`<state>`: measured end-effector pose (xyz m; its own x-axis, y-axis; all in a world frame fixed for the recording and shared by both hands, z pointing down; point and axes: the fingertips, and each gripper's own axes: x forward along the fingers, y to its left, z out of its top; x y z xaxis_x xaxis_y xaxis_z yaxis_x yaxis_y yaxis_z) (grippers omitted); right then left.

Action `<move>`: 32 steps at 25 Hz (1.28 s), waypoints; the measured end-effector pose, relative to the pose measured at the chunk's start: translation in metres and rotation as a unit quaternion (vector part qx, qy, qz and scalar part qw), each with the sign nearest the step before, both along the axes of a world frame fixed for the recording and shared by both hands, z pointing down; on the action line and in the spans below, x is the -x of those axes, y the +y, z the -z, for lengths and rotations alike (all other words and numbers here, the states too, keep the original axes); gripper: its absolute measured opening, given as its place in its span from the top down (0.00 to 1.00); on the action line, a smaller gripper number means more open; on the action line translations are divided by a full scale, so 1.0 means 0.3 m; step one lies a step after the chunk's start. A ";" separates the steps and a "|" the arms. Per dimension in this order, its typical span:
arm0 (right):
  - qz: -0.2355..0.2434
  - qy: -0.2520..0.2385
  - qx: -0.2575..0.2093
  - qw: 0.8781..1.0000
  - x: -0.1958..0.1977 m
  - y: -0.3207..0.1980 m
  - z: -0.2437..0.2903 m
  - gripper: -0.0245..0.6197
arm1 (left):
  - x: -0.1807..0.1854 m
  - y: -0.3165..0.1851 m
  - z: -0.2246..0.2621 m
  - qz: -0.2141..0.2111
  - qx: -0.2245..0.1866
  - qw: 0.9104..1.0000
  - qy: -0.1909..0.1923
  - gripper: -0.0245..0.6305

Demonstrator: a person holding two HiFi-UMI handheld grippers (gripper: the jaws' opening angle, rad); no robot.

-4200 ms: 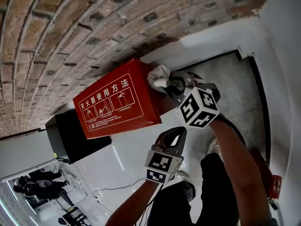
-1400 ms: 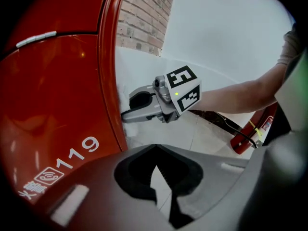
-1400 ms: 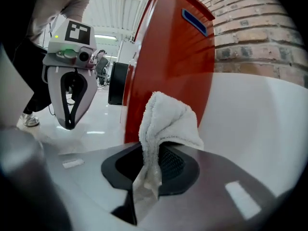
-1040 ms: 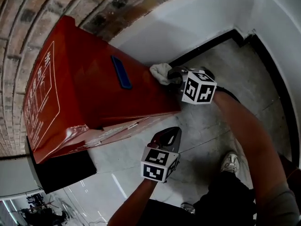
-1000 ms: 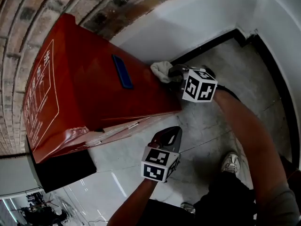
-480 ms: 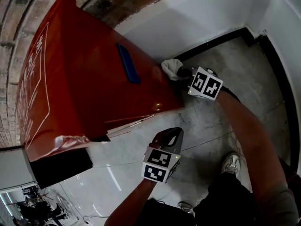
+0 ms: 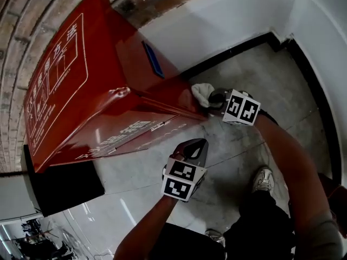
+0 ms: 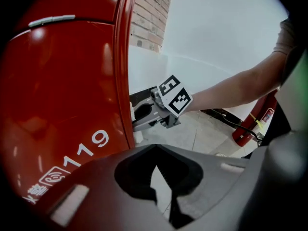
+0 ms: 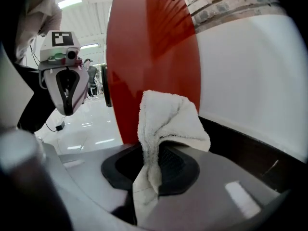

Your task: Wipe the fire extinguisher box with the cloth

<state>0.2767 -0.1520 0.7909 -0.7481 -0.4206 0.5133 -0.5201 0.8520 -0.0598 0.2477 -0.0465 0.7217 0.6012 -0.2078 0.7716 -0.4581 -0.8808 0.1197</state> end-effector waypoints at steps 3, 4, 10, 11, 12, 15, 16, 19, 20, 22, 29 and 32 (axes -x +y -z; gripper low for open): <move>-0.002 0.004 0.009 1.000 -0.002 0.072 0.000 0.82 | -0.011 0.015 0.016 -0.013 -0.006 1.000 0.005 0.96; -0.005 0.003 0.012 1.000 -0.002 0.093 0.000 0.82 | -0.012 0.019 0.018 -0.016 -0.008 1.000 0.005 0.96; -0.021 -0.020 0.027 0.999 0.009 0.178 0.056 0.82 | 0.012 0.040 0.041 -0.023 -0.022 0.999 0.010 0.96; -0.026 -0.032 0.030 0.999 0.013 0.188 0.080 0.82 | 0.022 0.038 0.048 -0.024 -0.027 0.999 0.010 0.96; -0.032 -0.047 0.032 0.998 0.020 0.196 0.109 0.82 | 0.035 0.035 0.057 -0.025 -0.031 0.999 0.010 0.96; -0.050 -0.090 0.039 0.994 0.043 0.212 0.208 0.82 | 0.075 0.020 0.096 -0.016 -0.040 0.999 0.013 0.96; -0.056 -0.102 0.041 0.992 0.049 0.214 0.244 0.82 | 0.086 0.014 0.113 -0.010 -0.042 0.999 0.016 0.96; -0.079 -0.144 0.053 0.985 0.068 0.212 0.361 0.82 | 0.122 -0.003 0.177 0.002 -0.050 0.999 0.017 0.96; -0.088 -0.158 0.057 0.982 0.073 0.209 0.405 0.82 | 0.134 -0.007 0.205 0.003 -0.053 0.998 0.015 0.96; -0.102 -0.178 0.060 0.977 0.078 0.202 0.498 0.82 | 0.153 -0.014 0.269 0.001 -0.062 0.998 0.013 0.96; -0.123 -0.200 0.052 0.971 0.076 0.186 0.832 0.82 | 0.207 -0.057 0.552 0.010 -0.097 0.995 0.023 0.96; -0.135 -0.208 0.047 0.968 0.078 0.188 0.979 0.82 | 0.240 -0.047 0.671 0.023 -0.102 0.994 0.031 0.96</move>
<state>0.2532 -0.0955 0.4973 -0.7679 -0.5952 0.2368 -0.6369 0.6698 -0.3816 0.1756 -0.0606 0.5202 0.6332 -0.3843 0.6719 -0.4955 -0.8681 -0.0296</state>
